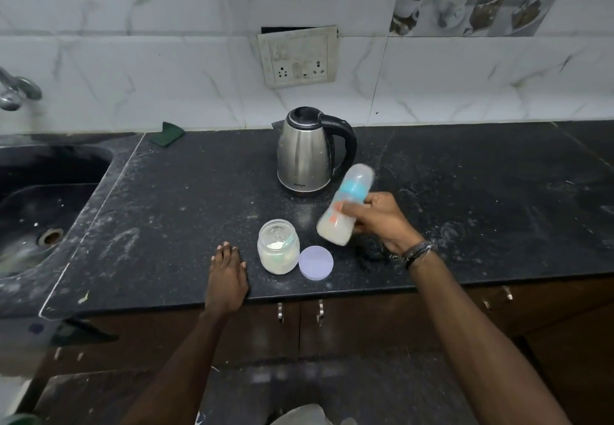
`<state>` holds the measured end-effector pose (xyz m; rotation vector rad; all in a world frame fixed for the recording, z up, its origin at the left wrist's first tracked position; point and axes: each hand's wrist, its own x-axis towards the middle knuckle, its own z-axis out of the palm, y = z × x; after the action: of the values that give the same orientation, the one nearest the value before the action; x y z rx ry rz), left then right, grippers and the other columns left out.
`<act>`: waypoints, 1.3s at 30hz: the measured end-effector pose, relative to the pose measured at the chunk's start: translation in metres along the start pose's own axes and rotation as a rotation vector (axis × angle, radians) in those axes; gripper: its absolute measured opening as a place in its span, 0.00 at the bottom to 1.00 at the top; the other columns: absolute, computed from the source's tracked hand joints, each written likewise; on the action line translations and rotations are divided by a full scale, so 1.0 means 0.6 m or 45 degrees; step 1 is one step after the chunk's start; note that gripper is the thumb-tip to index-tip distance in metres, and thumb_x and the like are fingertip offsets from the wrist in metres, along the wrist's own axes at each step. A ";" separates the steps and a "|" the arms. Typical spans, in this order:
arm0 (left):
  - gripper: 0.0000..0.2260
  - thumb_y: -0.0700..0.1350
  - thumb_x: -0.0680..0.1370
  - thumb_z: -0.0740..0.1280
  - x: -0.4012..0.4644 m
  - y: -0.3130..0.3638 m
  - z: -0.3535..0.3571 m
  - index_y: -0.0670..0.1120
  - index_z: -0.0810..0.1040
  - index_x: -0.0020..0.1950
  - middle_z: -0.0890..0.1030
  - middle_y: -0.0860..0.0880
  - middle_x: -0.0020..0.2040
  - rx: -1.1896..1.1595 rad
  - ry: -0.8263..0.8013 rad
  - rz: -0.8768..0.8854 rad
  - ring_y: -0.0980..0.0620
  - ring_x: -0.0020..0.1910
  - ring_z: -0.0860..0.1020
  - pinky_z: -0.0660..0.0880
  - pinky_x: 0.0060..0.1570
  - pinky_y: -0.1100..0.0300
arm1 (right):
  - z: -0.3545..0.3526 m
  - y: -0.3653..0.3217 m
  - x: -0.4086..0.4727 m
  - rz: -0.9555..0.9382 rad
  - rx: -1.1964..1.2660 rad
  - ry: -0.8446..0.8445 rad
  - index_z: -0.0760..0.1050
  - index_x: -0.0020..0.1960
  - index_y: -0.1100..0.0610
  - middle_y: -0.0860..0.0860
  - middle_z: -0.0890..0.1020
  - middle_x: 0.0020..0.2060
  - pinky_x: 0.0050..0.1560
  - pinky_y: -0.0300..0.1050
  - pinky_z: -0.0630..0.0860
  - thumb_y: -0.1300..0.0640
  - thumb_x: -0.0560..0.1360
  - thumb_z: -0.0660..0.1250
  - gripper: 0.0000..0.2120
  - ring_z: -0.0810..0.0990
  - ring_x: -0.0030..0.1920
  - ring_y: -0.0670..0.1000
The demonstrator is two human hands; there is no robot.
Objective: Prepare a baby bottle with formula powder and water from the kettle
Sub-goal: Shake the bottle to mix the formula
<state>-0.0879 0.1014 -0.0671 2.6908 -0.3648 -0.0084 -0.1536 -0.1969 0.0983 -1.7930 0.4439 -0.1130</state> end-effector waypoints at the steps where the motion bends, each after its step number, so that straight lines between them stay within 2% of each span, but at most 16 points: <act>1: 0.20 0.42 0.83 0.56 0.000 0.001 0.000 0.35 0.65 0.74 0.61 0.35 0.77 0.005 0.000 -0.001 0.37 0.77 0.57 0.53 0.77 0.46 | -0.001 0.002 0.003 0.004 0.025 0.062 0.82 0.50 0.60 0.58 0.86 0.49 0.43 0.46 0.83 0.54 0.64 0.81 0.18 0.86 0.47 0.54; 4: 0.20 0.42 0.83 0.56 -0.003 0.001 0.002 0.34 0.65 0.74 0.61 0.35 0.77 0.003 -0.014 -0.013 0.37 0.78 0.57 0.52 0.77 0.46 | -0.003 -0.002 0.001 0.082 -0.012 0.063 0.83 0.48 0.56 0.51 0.86 0.44 0.43 0.44 0.82 0.50 0.61 0.83 0.19 0.86 0.43 0.47; 7: 0.21 0.42 0.83 0.56 0.000 -0.001 0.001 0.35 0.64 0.74 0.61 0.35 0.77 -0.004 -0.009 -0.003 0.37 0.78 0.57 0.52 0.78 0.46 | 0.000 0.001 0.001 -0.030 0.022 0.050 0.82 0.48 0.57 0.58 0.86 0.49 0.43 0.45 0.84 0.55 0.65 0.81 0.15 0.87 0.45 0.50; 9: 0.21 0.42 0.83 0.56 -0.001 -0.001 0.004 0.35 0.64 0.74 0.61 0.35 0.77 -0.003 -0.014 -0.014 0.37 0.78 0.57 0.52 0.78 0.46 | -0.001 0.001 0.003 0.001 -0.003 0.130 0.83 0.49 0.58 0.55 0.87 0.46 0.43 0.46 0.83 0.52 0.64 0.82 0.18 0.86 0.44 0.49; 11: 0.21 0.42 0.83 0.56 -0.003 -0.003 0.004 0.35 0.64 0.74 0.61 0.35 0.77 -0.009 -0.020 -0.019 0.37 0.78 0.57 0.52 0.78 0.46 | 0.000 0.000 0.002 0.060 -0.017 0.052 0.84 0.48 0.57 0.50 0.87 0.43 0.43 0.44 0.83 0.49 0.61 0.83 0.20 0.86 0.43 0.48; 15: 0.21 0.42 0.83 0.56 0.000 -0.001 0.004 0.34 0.65 0.74 0.61 0.35 0.77 -0.014 -0.014 -0.008 0.37 0.78 0.57 0.52 0.78 0.46 | 0.005 0.007 0.002 -0.072 0.027 0.135 0.82 0.48 0.57 0.57 0.87 0.47 0.38 0.42 0.82 0.55 0.66 0.80 0.14 0.87 0.43 0.50; 18: 0.21 0.42 0.83 0.56 -0.002 -0.003 0.003 0.35 0.64 0.74 0.60 0.35 0.77 -0.007 -0.030 -0.016 0.38 0.78 0.56 0.51 0.78 0.47 | 0.003 0.000 0.001 0.016 -0.020 0.066 0.83 0.48 0.56 0.51 0.87 0.44 0.42 0.43 0.82 0.48 0.61 0.82 0.20 0.86 0.42 0.46; 21: 0.21 0.42 0.83 0.56 0.000 -0.002 0.003 0.34 0.64 0.74 0.61 0.35 0.77 -0.016 -0.015 -0.006 0.37 0.78 0.57 0.51 0.78 0.46 | 0.001 0.007 0.004 -0.165 -0.075 0.134 0.82 0.50 0.60 0.58 0.87 0.48 0.39 0.44 0.83 0.54 0.67 0.79 0.15 0.87 0.45 0.51; 23: 0.21 0.42 0.83 0.56 -0.002 -0.003 0.005 0.34 0.64 0.74 0.61 0.35 0.77 -0.017 -0.024 -0.022 0.38 0.78 0.57 0.51 0.78 0.46 | -0.003 0.005 0.002 -0.134 -0.057 0.153 0.82 0.49 0.59 0.56 0.87 0.46 0.40 0.44 0.83 0.54 0.67 0.80 0.15 0.87 0.44 0.50; 26: 0.21 0.42 0.83 0.56 0.001 -0.004 0.004 0.35 0.64 0.74 0.60 0.35 0.77 -0.013 -0.025 -0.013 0.38 0.78 0.57 0.51 0.78 0.46 | -0.005 -0.003 -0.003 -0.099 -0.118 -0.004 0.83 0.48 0.57 0.51 0.88 0.42 0.39 0.42 0.83 0.54 0.65 0.81 0.14 0.87 0.44 0.49; 28: 0.21 0.42 0.83 0.56 0.001 -0.004 0.004 0.35 0.64 0.74 0.61 0.35 0.77 -0.010 -0.021 -0.014 0.38 0.78 0.57 0.52 0.78 0.46 | -0.005 0.001 0.001 -0.224 -0.164 0.126 0.82 0.48 0.59 0.54 0.87 0.43 0.37 0.42 0.82 0.55 0.69 0.78 0.11 0.87 0.44 0.50; 31: 0.21 0.42 0.83 0.56 -0.002 -0.004 0.005 0.34 0.65 0.74 0.61 0.35 0.77 -0.009 -0.027 -0.024 0.38 0.78 0.57 0.52 0.78 0.46 | -0.003 -0.009 -0.005 -0.130 -0.088 0.102 0.81 0.44 0.56 0.49 0.87 0.40 0.35 0.37 0.80 0.56 0.67 0.80 0.10 0.86 0.40 0.45; 33: 0.21 0.42 0.83 0.56 0.000 -0.004 0.003 0.35 0.64 0.74 0.61 0.35 0.77 -0.015 -0.019 -0.011 0.38 0.78 0.57 0.52 0.78 0.46 | 0.000 -0.009 -0.008 -0.099 -0.073 0.003 0.82 0.45 0.56 0.49 0.87 0.39 0.34 0.38 0.80 0.58 0.68 0.79 0.09 0.87 0.41 0.48; 35: 0.21 0.42 0.83 0.56 -0.001 -0.002 0.002 0.34 0.64 0.74 0.61 0.35 0.77 -0.017 -0.015 -0.009 0.38 0.78 0.57 0.51 0.78 0.46 | 0.001 -0.002 -0.001 -0.173 -0.073 0.130 0.82 0.46 0.59 0.52 0.87 0.41 0.35 0.40 0.81 0.57 0.70 0.77 0.08 0.87 0.42 0.50; 37: 0.20 0.42 0.83 0.56 -0.003 -0.001 0.002 0.34 0.65 0.74 0.61 0.35 0.77 -0.019 -0.016 -0.014 0.37 0.78 0.57 0.51 0.77 0.46 | 0.001 -0.005 -0.001 -0.097 -0.023 0.175 0.82 0.46 0.56 0.50 0.87 0.41 0.37 0.39 0.82 0.55 0.68 0.80 0.10 0.86 0.41 0.45; 39: 0.20 0.42 0.83 0.56 -0.004 -0.001 0.000 0.35 0.65 0.74 0.60 0.35 0.77 -0.018 -0.018 -0.008 0.37 0.78 0.57 0.51 0.77 0.46 | 0.005 -0.008 -0.003 -0.037 -0.008 0.054 0.83 0.46 0.54 0.48 0.87 0.40 0.39 0.39 0.82 0.53 0.64 0.81 0.13 0.86 0.41 0.45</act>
<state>-0.0899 0.1026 -0.0671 2.6788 -0.3597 -0.0318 -0.1533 -0.1927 0.1023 -1.8063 0.4489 -0.1707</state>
